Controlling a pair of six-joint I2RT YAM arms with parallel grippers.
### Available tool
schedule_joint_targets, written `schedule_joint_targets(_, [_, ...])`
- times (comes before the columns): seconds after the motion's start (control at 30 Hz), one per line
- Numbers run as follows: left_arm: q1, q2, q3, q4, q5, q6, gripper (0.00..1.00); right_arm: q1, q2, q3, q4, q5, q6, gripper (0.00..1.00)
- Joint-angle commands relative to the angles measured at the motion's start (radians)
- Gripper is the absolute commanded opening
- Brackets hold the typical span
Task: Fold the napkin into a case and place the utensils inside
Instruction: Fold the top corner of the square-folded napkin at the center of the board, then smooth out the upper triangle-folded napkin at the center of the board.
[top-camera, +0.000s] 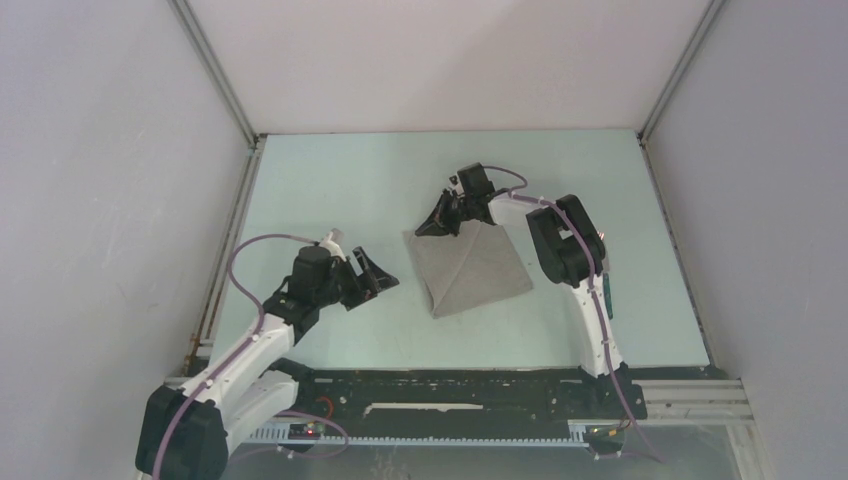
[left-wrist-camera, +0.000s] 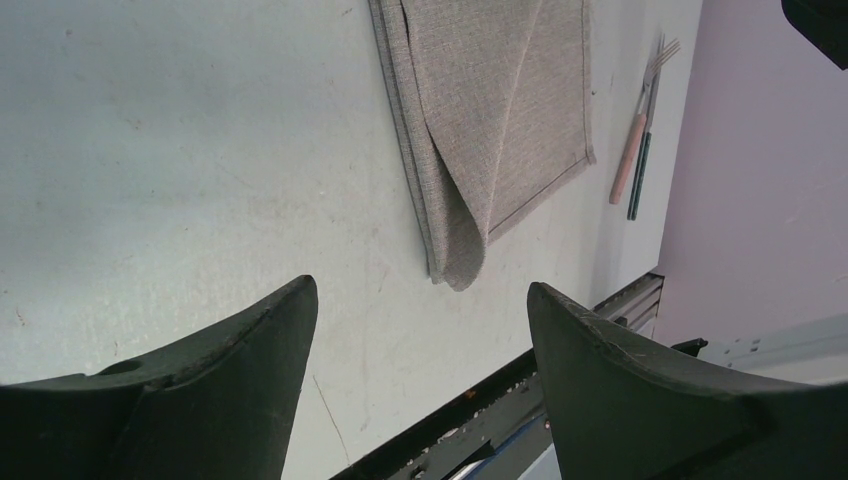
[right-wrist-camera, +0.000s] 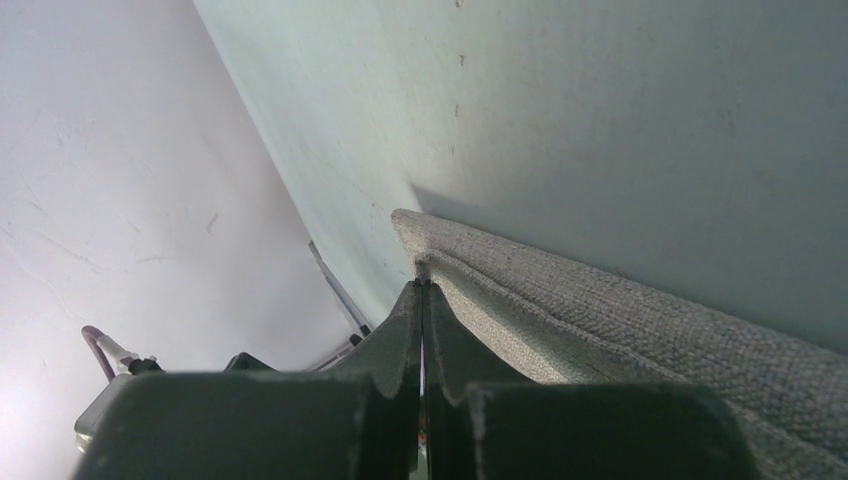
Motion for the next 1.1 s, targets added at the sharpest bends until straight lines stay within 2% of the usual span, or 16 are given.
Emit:
schedule_joint_targets(0.0, [0.010,0.000,0.002,0.031,0.019,0.016,0.82,0.003,0.019,0.038,0.010,-0.022,0.004,0.04])
schedule_joint_targets(0.17, [0.010,0.029,0.021,0.061,0.032,0.013,0.84,-0.004,-0.023,0.039,-0.004,-0.102,-0.015,0.24])
schedule_joint_targets(0.3, [0.008,0.140,0.069,0.188,0.079,-0.033,0.87,-0.071,-0.227,-0.127,0.052,-0.076,-0.073,0.61])
schedule_joint_targets(0.33, [0.008,0.181,0.084,0.236,0.096,-0.050,0.87,-0.091,-0.263,-0.159,0.052,-0.076,-0.104,0.66])
schedule_joint_targets(0.47, [-0.012,0.375,0.201,0.372,0.139,-0.103,0.84,-0.191,-0.295,-0.194,-0.026,-0.127,-0.226,0.67])
schedule_joint_targets(0.57, [-0.045,0.493,0.308,0.428,0.136,-0.129,0.72,-0.244,-0.285,-0.218,-0.005,-0.149,-0.275,0.65])
schedule_joint_targets(0.7, [-0.062,0.656,0.422,0.476,0.128,-0.155,0.57,-0.298,-0.235,-0.211,0.107,-0.188,-0.229,0.43])
schedule_joint_targets(0.77, [-0.061,0.724,0.471,0.479,0.118,-0.146,0.51,-0.316,-0.210,-0.208,0.149,-0.188,-0.196,0.40])
schedule_joint_targets(0.93, [-0.050,0.865,0.554,0.480,0.120,-0.139,0.43,-0.323,-0.134,-0.143,0.140,-0.191,-0.191,0.42])
schedule_joint_targets(1.07, [-0.028,0.912,0.554,0.495,0.119,-0.132,0.41,-0.323,-0.110,-0.134,0.162,-0.199,-0.187,0.63])
